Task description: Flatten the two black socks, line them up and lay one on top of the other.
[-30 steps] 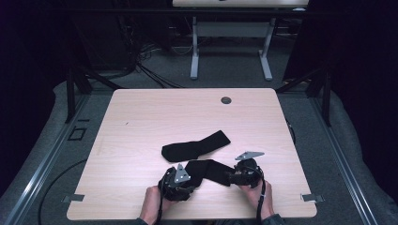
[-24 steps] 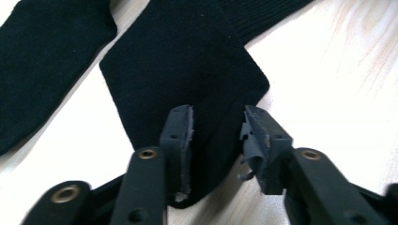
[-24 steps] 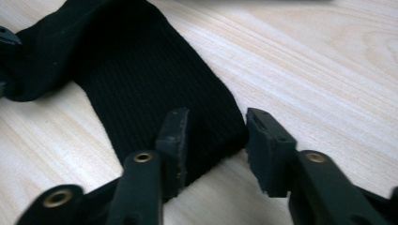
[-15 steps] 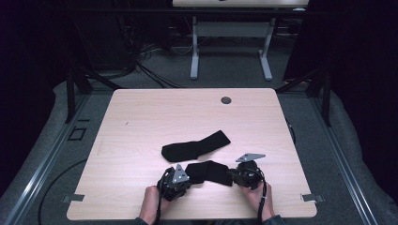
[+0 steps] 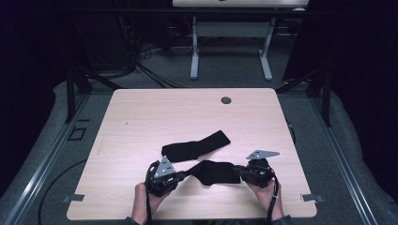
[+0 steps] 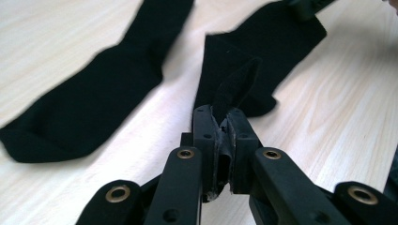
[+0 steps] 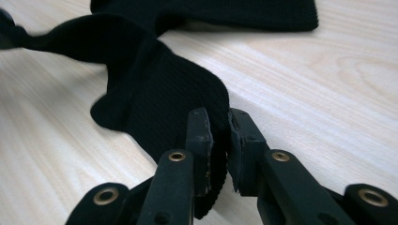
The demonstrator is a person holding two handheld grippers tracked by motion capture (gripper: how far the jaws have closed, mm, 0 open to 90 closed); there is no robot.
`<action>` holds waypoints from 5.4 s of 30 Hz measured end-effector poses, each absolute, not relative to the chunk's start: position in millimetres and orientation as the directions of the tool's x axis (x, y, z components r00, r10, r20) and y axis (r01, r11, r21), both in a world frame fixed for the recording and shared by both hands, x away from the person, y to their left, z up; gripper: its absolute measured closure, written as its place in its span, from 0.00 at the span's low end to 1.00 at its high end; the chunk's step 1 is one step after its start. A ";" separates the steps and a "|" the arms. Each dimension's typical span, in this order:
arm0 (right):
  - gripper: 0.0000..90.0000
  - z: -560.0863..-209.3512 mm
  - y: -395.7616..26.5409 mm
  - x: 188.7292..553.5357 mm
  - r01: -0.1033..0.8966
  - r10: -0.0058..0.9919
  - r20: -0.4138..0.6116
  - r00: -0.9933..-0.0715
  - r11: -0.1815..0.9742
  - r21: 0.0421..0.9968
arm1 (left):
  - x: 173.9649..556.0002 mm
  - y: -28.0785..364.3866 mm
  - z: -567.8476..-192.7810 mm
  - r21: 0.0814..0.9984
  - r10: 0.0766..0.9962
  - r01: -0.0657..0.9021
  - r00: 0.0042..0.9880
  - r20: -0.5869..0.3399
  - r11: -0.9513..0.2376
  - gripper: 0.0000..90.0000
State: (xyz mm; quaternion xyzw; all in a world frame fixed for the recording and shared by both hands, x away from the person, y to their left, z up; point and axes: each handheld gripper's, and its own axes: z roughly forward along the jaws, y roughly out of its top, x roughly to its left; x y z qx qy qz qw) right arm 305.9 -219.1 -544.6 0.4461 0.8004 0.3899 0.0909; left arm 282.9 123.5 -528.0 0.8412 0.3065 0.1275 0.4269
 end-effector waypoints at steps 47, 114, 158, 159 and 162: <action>0.63 -546.2 -208.7 270.6 0.644 0.762 0.159 -0.628 0.395 0.656 | 287.7 140.5 -548.2 0.714 0.739 0.547 0.670 -0.062 -0.437 0.47; 0.55 -538.4 -201.3 426.3 0.643 0.797 0.106 -0.595 0.393 0.658 | 387.5 175.0 -548.5 0.652 0.848 0.703 0.502 -0.170 -0.285 0.23; 0.96 -545.6 -185.8 453.0 0.688 0.819 0.145 -0.554 0.353 0.634 | 400.2 158.3 -556.8 0.652 0.837 0.663 0.542 -0.078 -0.369 0.95; 0.96 -541.3 -187.3 450.1 0.683 0.814 0.145 -0.563 0.360 0.635 | 399.4 159.3 -554.3 0.657 0.833 0.662 0.545 -0.092 -0.361 0.95; 0.96 -530.0 -190.0 439.0 0.656 0.808 0.129 -0.575 0.361 0.663 | 396.3 160.4 -544.9 0.682 0.826 0.644 0.554 -0.101 -0.348 0.95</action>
